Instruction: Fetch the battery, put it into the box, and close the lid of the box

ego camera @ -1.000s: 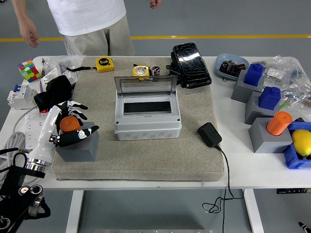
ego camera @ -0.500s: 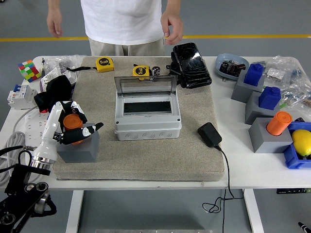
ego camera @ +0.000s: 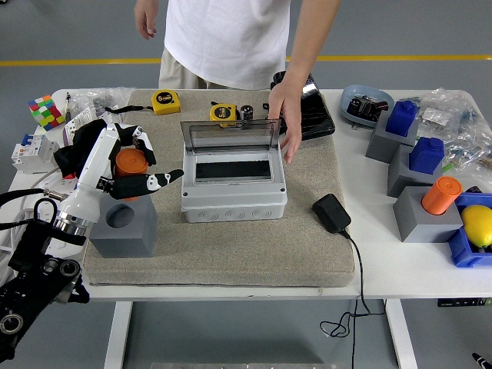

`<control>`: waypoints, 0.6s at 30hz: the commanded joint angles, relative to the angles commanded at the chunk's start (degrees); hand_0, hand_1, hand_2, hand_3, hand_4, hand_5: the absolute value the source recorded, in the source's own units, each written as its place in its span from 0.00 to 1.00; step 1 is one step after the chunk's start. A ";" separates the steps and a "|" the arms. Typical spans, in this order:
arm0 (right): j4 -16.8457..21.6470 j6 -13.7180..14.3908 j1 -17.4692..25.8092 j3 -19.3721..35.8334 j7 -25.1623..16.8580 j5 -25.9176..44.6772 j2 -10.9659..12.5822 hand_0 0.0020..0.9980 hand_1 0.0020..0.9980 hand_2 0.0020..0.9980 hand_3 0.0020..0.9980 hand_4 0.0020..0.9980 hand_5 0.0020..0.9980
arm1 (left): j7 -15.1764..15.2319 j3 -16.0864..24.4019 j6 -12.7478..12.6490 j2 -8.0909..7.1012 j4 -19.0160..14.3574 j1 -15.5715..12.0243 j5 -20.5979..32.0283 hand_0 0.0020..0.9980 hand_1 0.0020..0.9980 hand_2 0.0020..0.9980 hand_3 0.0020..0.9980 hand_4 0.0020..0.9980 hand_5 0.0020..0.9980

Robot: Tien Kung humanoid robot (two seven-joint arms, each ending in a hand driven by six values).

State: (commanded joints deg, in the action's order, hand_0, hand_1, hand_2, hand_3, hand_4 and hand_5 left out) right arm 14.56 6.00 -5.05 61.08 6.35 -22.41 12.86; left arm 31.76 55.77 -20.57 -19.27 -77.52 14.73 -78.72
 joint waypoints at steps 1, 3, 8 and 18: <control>-0.01 0.02 0.03 -0.01 -0.01 0.03 -0.03 0.65 0.66 0.66 0.54 0.96 0.41 | -0.82 -1.02 -0.25 -0.12 0.00 1.17 -1.33 0.01 0.05 0.20 0.22 1.00 0.00; -0.05 0.05 0.12 -0.05 -0.03 0.08 -0.07 0.65 0.66 0.66 0.54 0.96 0.41 | -3.44 -3.87 -1.08 -0.41 0.11 4.15 -4.47 0.00 0.04 0.21 0.23 0.90 0.00; -0.09 0.17 0.07 -0.12 -0.04 0.20 -0.19 0.65 0.66 0.66 0.54 0.96 0.41 | -9.10 -11.03 -1.99 -0.85 0.65 10.88 -12.07 0.00 0.04 0.21 0.23 0.90 0.00; -0.16 0.21 -0.04 -0.40 -0.02 0.47 -0.37 0.65 0.66 0.66 0.54 0.96 0.41 | -17.50 -19.05 -1.32 1.99 3.67 19.73 -21.85 0.00 0.03 0.22 0.30 0.92 0.00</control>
State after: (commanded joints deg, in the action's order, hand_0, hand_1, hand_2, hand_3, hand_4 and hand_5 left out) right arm 14.40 6.21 -5.09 60.68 6.34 -21.93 12.49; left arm 14.26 36.72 -21.89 -17.28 -73.85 34.46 -100.58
